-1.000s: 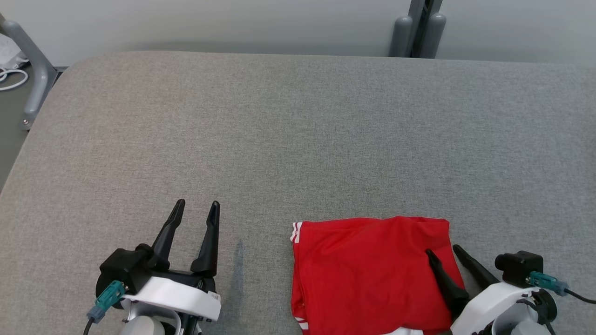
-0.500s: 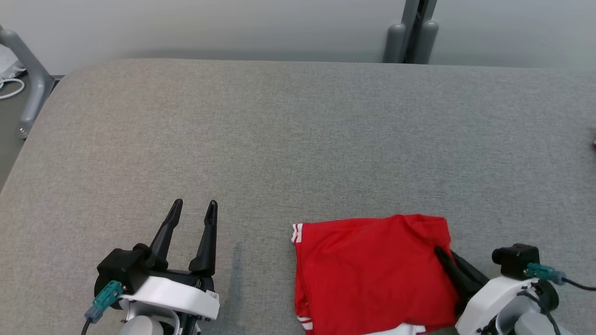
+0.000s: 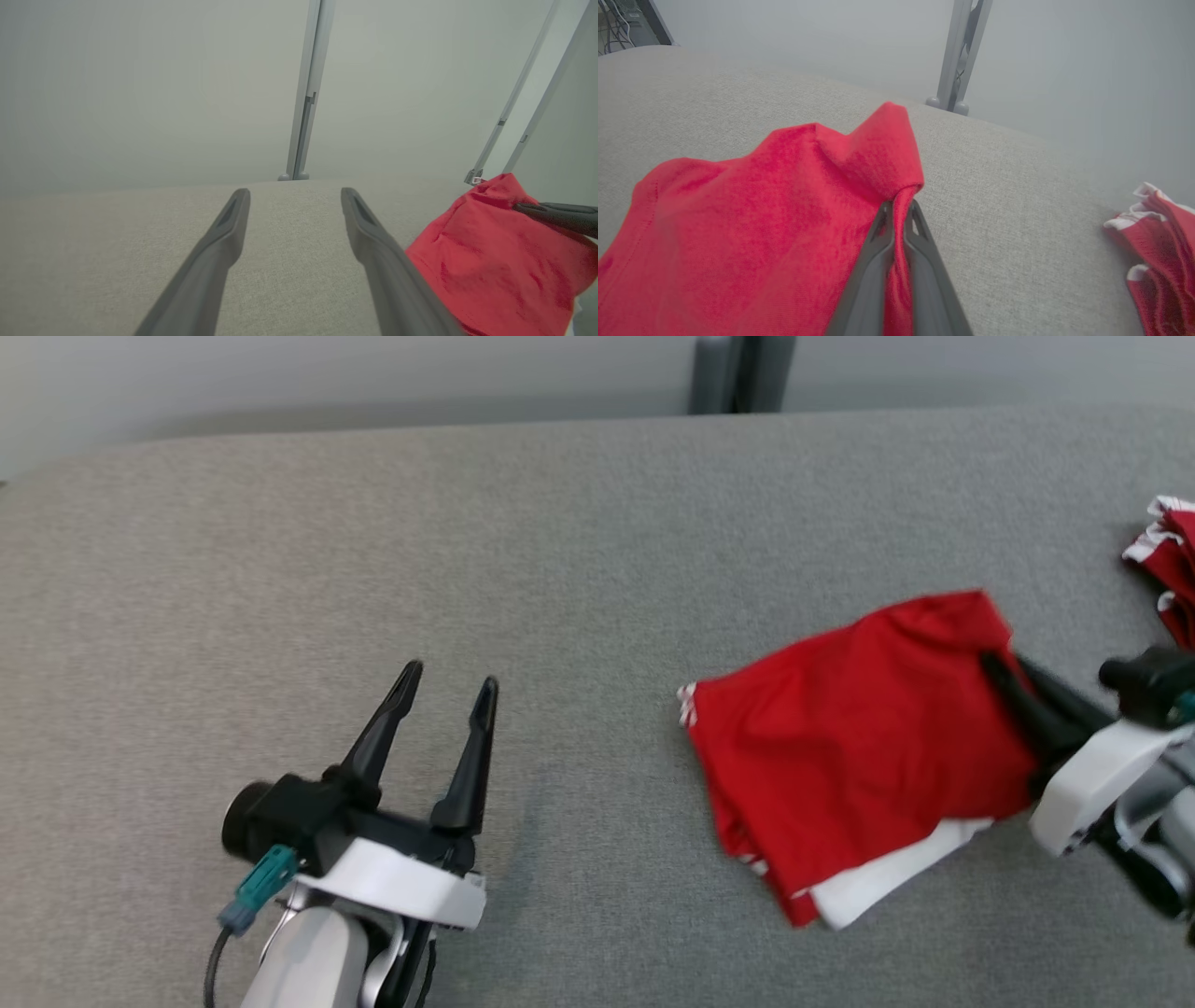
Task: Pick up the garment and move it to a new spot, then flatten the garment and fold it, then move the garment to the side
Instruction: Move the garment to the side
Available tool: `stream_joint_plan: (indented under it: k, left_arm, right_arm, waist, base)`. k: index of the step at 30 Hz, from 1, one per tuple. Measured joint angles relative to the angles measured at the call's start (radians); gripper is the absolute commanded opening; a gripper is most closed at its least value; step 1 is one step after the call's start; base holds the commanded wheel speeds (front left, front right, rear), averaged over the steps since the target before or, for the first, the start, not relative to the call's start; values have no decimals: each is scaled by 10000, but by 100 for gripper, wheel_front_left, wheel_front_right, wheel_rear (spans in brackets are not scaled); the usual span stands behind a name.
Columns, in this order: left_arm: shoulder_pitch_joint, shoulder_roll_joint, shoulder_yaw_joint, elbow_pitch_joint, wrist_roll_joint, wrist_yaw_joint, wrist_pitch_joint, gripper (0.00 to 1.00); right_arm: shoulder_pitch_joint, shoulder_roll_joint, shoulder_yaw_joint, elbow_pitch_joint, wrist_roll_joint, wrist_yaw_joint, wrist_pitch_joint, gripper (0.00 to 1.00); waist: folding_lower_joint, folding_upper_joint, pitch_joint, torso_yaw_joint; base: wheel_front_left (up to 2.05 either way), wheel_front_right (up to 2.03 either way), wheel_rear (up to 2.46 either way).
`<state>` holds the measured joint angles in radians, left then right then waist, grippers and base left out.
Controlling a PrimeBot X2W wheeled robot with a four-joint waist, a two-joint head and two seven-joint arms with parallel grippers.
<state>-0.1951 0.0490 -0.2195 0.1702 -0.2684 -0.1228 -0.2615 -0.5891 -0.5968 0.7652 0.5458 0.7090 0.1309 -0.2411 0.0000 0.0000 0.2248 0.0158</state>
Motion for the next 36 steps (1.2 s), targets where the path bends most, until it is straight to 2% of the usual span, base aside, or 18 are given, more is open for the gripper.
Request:
stream_joint_plan:
  k: [9, 13, 20, 24, 30, 34, 36]
  left_arm:
    - [-1184, -10, -1014, -174, 564, -38, 0, 100]
    - [-1645, -8, -1187, -81, 786, -40, 0, 100]
    - [-2016, 81, -1381, 203, 1099, -67, 0, 100]
    - [-2060, 234, -1444, 198, 1091, -67, -2, 100]
    - [-2141, 297, -1423, 90, 1087, -69, -29, 100]
    - [-2229, 316, -1417, -17, 1089, -79, -35, 100]
    - [-2289, 288, -1396, -134, 1093, -84, -65, 100]
  right_arm:
    - [-1696, -1377, -146, -382, -234, 2, 134, 0]
    - [-2409, -2044, -566, -362, -163, 0, 127, 0]
    - [-3209, -2558, -1277, 0, 176, 2, 61, 0]
    - [-3496, -2847, -1482, 525, 290, 0, 56, 0]
    - [-3940, -3089, -1572, 1542, 117, 2, 63, 0]
    - [-4352, -3081, -1419, 2422, -635, 2, 111, 0]
    - [-4791, -3003, -1430, 3359, -1597, 2, 48, 0]
  waist:
    - [0, 0, 1252, -759]
    - [0, 0, 1900, -1220]
    - [0, 0, 2837, -1947]
    - [0, 0, 3148, -2116]
    - [0, 0, 3373, -1958]
    - [0, 0, 3651, -1821]
    - [0, 0, 3899, -1701]
  base:
    - [0, 0, 0]
    - [0, 0, 0]
    - [0, 0, 0]
    - [0, 0, 0]
    - [0, 0, 0]
    - [0, 0, 0]
    - [0, 0, 0]
